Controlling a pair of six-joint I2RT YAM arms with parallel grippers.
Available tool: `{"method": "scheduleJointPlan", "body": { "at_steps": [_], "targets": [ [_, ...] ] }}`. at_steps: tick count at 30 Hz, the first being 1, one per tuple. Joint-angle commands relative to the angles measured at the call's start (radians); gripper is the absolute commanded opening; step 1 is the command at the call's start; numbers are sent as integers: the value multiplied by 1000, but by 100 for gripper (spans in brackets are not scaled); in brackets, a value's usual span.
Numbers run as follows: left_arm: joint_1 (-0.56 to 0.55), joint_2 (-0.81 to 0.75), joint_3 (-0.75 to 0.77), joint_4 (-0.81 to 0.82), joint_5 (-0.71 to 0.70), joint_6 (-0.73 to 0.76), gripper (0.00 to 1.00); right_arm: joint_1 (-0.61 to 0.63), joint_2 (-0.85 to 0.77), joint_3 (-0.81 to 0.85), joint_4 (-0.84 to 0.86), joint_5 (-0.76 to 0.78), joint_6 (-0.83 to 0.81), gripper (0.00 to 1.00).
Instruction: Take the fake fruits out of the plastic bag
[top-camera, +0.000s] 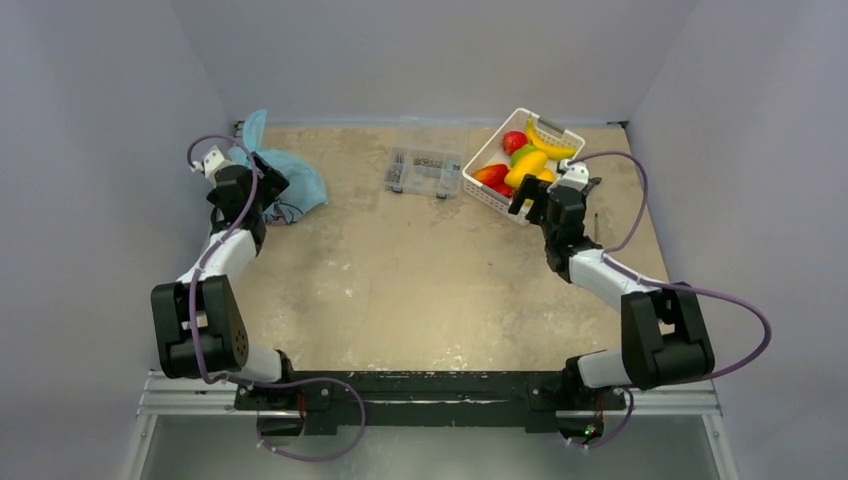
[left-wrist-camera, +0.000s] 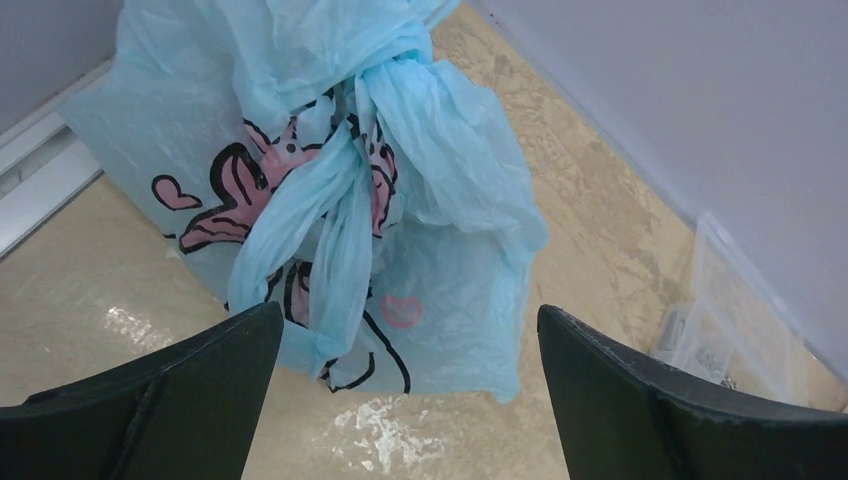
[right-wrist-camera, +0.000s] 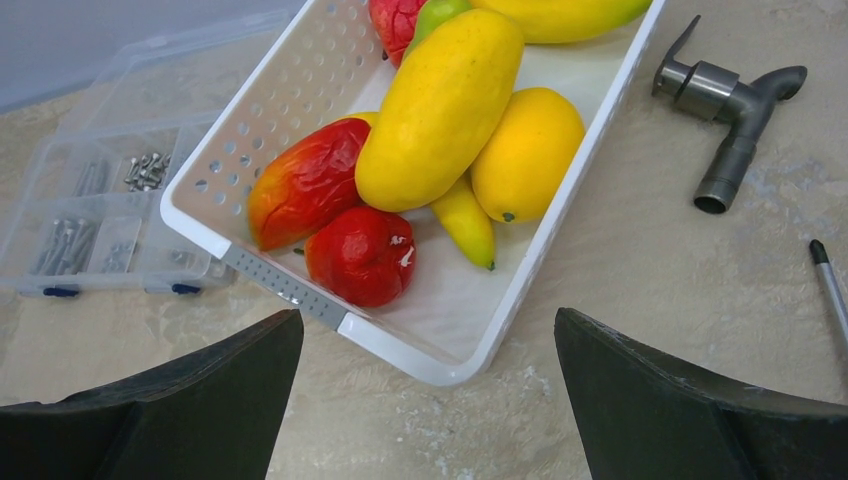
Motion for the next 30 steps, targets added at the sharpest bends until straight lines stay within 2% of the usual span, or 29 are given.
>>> {"method": "scheduleJointPlan", "body": {
  "at_steps": [1, 6, 14, 19, 24, 28, 30],
  "targets": [
    [16, 38, 101, -78, -34, 65, 100, -3, 13, 56, 30, -41, 19, 99],
    [18, 79, 129, -120, -83, 185, 99, -4, 20, 66, 14, -37, 10, 99],
    [21, 190, 254, -316, -70, 137, 95, -3, -4, 53, 9, -24, -2, 99],
    [31, 224, 296, -392, -12, 86, 62, -4, -14, 52, -31, -24, 26, 99],
    [31, 213, 274, -350, 82, 111, 17, -2, -55, 61, -85, -66, 21, 99],
    [30, 206, 268, -354, 118, 114, 8, -2, -131, 10, -76, -70, 28, 99],
    [26, 199, 258, -347, 152, 105, 0, -2, -151, -18, -44, -79, 36, 99]
  ]
}}
